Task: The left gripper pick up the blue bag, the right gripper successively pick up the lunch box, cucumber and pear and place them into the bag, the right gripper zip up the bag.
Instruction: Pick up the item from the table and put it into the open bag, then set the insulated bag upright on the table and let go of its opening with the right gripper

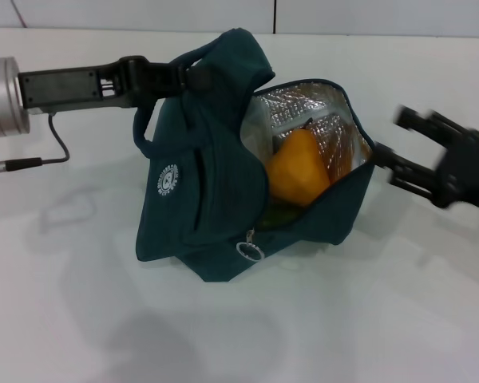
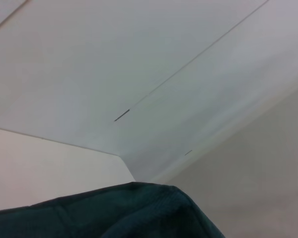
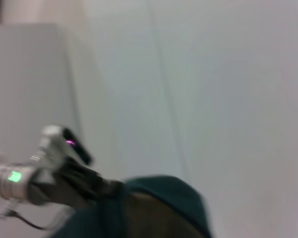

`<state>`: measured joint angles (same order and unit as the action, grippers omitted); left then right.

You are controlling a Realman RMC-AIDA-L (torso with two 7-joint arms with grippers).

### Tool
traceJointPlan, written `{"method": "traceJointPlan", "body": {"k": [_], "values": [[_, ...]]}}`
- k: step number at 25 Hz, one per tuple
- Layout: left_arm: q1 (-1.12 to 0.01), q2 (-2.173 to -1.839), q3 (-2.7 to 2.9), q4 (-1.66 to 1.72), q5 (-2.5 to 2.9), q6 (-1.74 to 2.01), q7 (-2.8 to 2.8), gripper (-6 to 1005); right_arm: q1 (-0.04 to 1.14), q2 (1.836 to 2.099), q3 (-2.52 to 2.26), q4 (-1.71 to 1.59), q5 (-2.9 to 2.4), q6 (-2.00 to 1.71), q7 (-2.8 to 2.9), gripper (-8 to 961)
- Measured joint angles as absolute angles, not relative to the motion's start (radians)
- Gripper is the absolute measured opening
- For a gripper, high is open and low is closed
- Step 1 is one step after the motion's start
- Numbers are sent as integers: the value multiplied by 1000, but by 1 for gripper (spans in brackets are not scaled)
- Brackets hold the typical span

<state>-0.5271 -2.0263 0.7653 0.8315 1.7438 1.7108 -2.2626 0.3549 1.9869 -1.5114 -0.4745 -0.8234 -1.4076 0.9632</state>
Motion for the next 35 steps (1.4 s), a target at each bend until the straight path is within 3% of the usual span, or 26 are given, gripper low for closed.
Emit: {"method": "traceJointPlan", "body": {"k": [1, 9, 19, 28, 35], "values": [[-527, -2026, 765, 828, 1744, 1710, -2263, 56, 339, 1986, -1495, -453, -824, -1411, 940, 768], [-526, -2025, 765, 812, 1744, 1706, -2263, 57, 309, 1981, -1459, -392, -824, -1379, 890, 777], [-532, -2026, 766, 811, 1744, 1706, -2263, 57, 487, 2028, -1496, -389, -949, -1055, 875, 780], [-527, -2028, 765, 811, 1744, 1707, -2257, 56, 582, 2028, -1534, -405, -931, -858, 837, 778], [-520, -2010, 764, 763, 1738, 1707, -2227, 57, 534, 2028, -1530, -430, -550, -963, 566, 777]]}}
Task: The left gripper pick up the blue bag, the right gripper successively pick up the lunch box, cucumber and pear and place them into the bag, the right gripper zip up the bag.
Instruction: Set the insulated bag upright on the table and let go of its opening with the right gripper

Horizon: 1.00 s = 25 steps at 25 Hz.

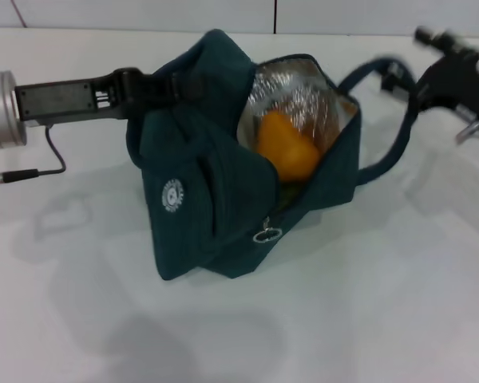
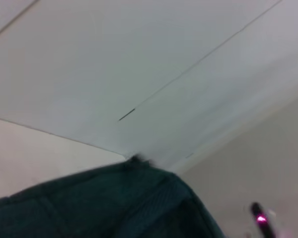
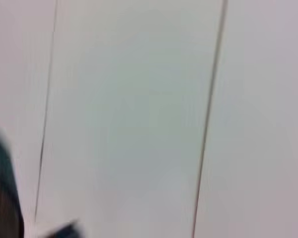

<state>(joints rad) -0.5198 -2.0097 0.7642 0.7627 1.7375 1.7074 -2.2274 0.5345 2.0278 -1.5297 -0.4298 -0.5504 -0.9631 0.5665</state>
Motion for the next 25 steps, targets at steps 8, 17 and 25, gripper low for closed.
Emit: {"method": "traceJointPlan", "body": {"k": [8, 17, 25], "values": [[-510, -2005, 765, 716, 1741, 1707, -2174, 57, 425, 2022, -1531, -430, -442, -1391, 586, 778], [-499, -2026, 772, 618, 1745, 1708, -2072, 56, 379, 1994, -1523, -458, -450, -1587, 769, 777], [-497, -2042, 772, 540, 1748, 1687, -1974, 56, 351, 1996, -1503, -459, -451, -1646, 784, 777]]}}
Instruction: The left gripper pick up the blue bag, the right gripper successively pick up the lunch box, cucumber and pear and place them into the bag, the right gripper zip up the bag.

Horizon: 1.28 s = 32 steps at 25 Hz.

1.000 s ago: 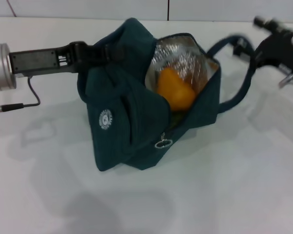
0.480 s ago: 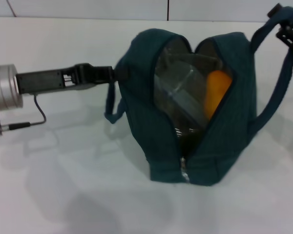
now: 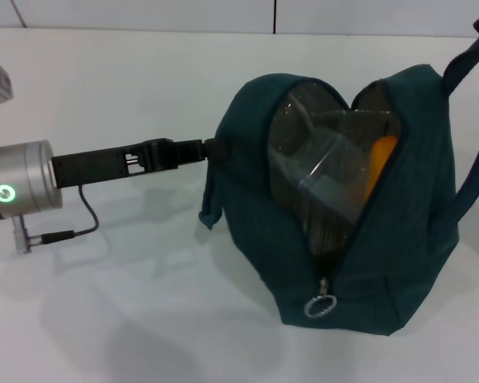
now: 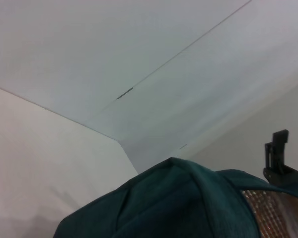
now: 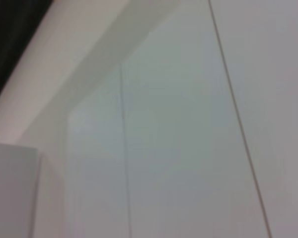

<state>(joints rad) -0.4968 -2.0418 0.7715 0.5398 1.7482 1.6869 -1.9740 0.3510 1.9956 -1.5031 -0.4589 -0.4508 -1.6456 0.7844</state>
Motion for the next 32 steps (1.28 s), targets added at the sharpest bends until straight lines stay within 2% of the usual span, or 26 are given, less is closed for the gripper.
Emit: {"method": "traceJointPlan", "body": {"k": [6, 11, 24, 26, 32], "values": [[-501, -2061, 770, 539, 1780, 1606, -1940, 56, 388, 1981, -1501, -433, -568, -1447, 891, 777], [-505, -2063, 766, 539, 1782, 1573, -1933, 57, 407, 1971, -1500, -415, -676, -1386, 984, 778], [-505, -2063, 764, 542, 1759, 1574, -1931, 56, 309, 1920, -1482, -383, -702, -1654, 1042, 778], [-504, -2063, 764, 542, 1759, 1573, -1931, 56, 303, 1918, -1471, -365, -702, -1675, 1037, 778], [-502, -2065, 764, 539, 1729, 1567, -1923, 56, 271, 1949, -1418, -333, -727, -1918, 887, 778]]}}
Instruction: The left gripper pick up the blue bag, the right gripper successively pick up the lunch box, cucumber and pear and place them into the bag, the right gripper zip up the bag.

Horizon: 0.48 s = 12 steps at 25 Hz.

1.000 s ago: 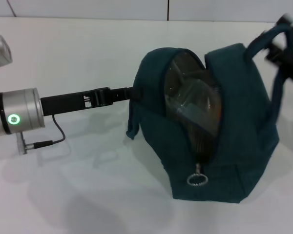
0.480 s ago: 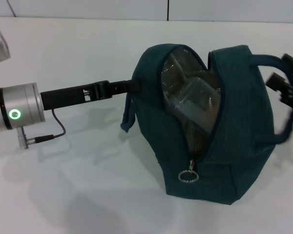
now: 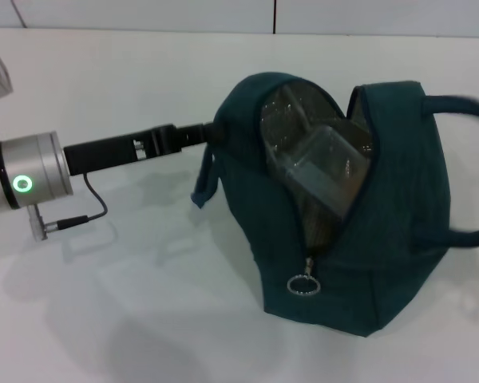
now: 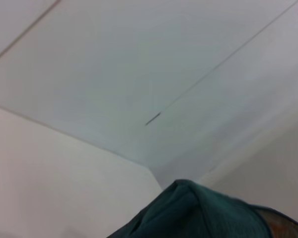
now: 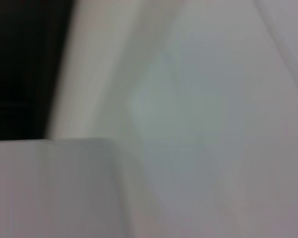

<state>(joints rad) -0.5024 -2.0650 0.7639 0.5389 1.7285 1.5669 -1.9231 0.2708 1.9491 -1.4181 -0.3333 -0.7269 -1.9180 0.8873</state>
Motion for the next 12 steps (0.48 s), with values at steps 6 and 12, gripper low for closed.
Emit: {"method": "traceJointPlan", "body": {"k": [6, 12], "values": [[-500, -2068, 750, 537, 1708, 1548, -1921, 57, 340, 1959, -1427, -325, -986, -2025, 954, 777], [-497, -2075, 749, 533, 1706, 1527, -1920, 57, 389, 1980, -1427, -322, -1227, -1967, 1053, 777]]}}
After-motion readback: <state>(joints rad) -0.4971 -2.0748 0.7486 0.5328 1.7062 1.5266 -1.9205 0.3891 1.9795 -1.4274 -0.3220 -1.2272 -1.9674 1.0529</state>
